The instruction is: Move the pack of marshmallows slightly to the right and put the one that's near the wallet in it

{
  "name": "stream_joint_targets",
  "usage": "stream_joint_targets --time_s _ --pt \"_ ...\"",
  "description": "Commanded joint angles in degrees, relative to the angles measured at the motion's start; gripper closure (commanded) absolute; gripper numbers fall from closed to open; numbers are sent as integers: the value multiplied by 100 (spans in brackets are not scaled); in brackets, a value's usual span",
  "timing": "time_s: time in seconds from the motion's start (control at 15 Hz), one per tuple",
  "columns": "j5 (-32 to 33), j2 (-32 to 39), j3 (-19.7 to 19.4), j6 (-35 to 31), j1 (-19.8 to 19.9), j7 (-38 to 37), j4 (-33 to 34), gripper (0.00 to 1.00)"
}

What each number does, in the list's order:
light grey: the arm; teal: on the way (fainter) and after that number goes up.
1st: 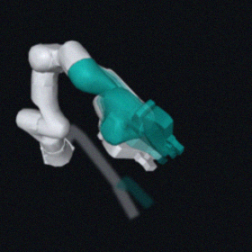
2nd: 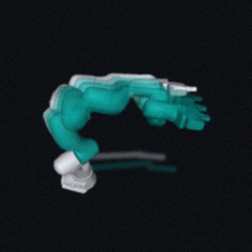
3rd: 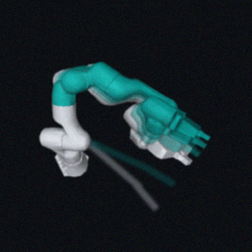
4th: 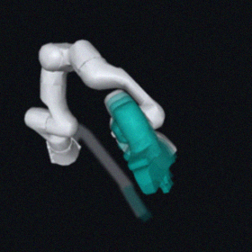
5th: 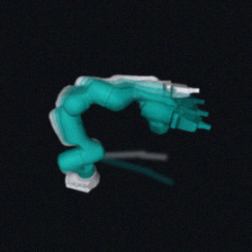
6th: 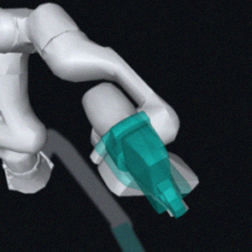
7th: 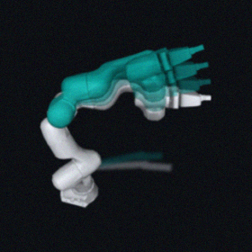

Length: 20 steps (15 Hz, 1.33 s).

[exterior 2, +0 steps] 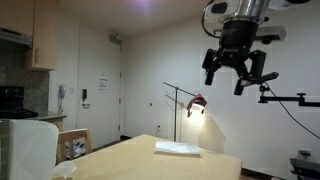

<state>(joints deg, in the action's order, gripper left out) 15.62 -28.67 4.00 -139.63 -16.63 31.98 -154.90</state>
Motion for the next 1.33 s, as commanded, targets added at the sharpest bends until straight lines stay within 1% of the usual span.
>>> stream_joint_targets --time_s 0.0,0.2,0.33,0.4,0.47,0.6,0.93,1.07,1.13,1.27 --pt "443 322 66 -993 6 393 72 0" --pt "727 542 -31 -2145 8 749 -42 0" --pt "501 852 -318 -2906 -266 1348 -89 0" --pt "340 955 -453 -3022 -442 1679 -112 0" --pt "462 721 -109 -2671 -99 1203 -102 0" --pt "364 931 -251 -2892 -237 1507 -109 0" --pt "351 981 -262 -2907 -266 1556 -106 0" --pt "228 1105 -404 -3134 -422 1749 -127 0" --pt "234 1217 -593 -3171 -640 1836 -94 0" --pt "90 1450 -767 -3322 -913 2147 -36 0"
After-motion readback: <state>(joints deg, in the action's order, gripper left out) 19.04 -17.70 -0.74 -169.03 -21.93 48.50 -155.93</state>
